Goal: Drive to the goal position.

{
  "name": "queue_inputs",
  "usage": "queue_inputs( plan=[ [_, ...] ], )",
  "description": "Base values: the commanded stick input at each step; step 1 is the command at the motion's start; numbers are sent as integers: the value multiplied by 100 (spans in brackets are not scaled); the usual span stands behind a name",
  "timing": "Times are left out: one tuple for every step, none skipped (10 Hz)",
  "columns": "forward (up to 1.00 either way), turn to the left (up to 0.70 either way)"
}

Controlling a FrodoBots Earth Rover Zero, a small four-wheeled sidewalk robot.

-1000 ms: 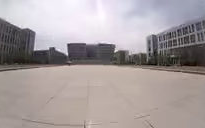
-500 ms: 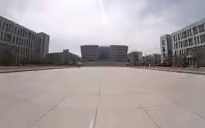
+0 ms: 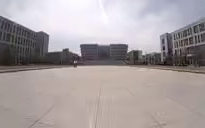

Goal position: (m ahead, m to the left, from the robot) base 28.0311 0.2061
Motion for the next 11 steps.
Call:
queue_inputs(
  plan=[
    [100,0],
    [100,0],
    [100,0],
    [100,0],
    [100,0],
    [100,0],
    [100,0],
    [100,0],
    [100,0],
    [100,0],
    [100,0]
  ],
)
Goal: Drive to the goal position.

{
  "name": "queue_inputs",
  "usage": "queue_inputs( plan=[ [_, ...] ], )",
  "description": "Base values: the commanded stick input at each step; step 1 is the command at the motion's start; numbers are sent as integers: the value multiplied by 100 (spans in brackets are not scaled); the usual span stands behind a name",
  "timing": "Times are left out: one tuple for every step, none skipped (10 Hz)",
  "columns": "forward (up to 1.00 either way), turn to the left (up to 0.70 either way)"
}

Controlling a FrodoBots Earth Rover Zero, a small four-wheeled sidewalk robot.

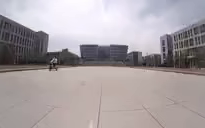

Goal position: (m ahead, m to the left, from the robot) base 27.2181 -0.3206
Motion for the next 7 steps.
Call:
queue_inputs(
  plan=[
    [100,0],
    [100,0],
    [100,0],
    [100,0],
    [100,0],
    [100,0],
    [100,0]
  ],
)
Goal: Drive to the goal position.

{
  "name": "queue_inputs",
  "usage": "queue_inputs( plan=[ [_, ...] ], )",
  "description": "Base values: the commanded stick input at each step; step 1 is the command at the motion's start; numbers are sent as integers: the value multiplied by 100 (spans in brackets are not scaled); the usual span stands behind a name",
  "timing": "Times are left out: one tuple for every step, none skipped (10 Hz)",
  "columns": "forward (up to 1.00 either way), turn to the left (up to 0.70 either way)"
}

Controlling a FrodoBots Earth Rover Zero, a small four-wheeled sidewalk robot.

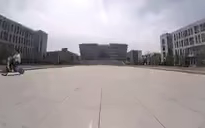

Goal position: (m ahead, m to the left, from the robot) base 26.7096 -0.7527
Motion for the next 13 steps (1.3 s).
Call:
queue_inputs(
  plan=[
    [100,0],
    [100,0],
    [100,0],
    [100,0],
    [100,0],
    [100,0],
    [100,0],
    [100,0],
    [100,0],
    [100,0],
    [100,0],
    [100,0],
    [100,0]
  ],
)
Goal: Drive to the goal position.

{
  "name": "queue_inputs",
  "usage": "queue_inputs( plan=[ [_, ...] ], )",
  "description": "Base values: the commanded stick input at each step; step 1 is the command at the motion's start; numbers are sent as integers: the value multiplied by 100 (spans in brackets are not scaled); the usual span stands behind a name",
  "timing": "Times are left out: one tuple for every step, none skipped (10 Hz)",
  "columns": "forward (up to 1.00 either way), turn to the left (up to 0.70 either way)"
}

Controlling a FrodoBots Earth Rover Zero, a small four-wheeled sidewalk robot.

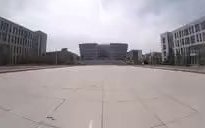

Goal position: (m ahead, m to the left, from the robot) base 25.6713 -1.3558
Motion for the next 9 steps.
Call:
queue_inputs(
  plan=[
    [100,0],
    [100,0],
    [100,0],
    [100,0],
    [100,0],
    [100,0],
    [100,0],
    [100,0],
    [100,0]
  ],
)
